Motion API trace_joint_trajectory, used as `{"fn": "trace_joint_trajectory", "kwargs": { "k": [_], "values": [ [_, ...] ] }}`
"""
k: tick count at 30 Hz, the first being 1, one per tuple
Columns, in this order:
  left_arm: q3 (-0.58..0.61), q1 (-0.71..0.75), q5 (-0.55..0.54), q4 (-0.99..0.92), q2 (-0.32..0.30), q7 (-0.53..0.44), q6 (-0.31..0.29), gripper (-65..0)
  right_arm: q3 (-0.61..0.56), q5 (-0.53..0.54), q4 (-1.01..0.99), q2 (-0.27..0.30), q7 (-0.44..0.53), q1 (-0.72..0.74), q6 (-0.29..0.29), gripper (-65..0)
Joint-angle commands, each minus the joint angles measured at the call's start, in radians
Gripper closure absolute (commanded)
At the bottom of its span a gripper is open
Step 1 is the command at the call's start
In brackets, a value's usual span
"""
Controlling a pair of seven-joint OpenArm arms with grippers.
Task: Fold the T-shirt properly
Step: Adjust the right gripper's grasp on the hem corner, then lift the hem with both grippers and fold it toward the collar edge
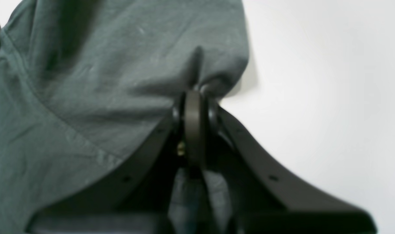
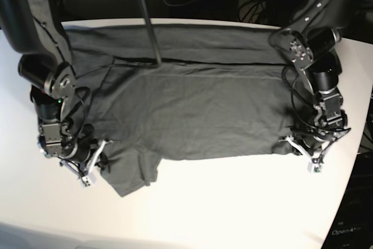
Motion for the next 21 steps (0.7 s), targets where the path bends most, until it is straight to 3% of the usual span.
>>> {"fn": "trace_joint_trajectory", "kwargs": {
  "k": [1,10,21],
  "values": [
    [0.001,-0.001,0.031,0.002,-0.003,0.067,-0.005,-2.5,-0.004,-0.045,-0.004,0.014,-0.07,-0.001,0.017,-0.9],
    [0.0,0.001,0.029,0.051,-0.001,0.07,-0.009,-2.5,-0.001,-0.044,0.273,0.006,-0.075,-0.102,0.017,-0.9],
    [0.001,0.054,0.034,0.197,0.051,0.075,-0.012,-2.5,-0.001,-0.042,0.629,-0.068,-0.029,-0.294,0.017,-0.7]
  ]
}}
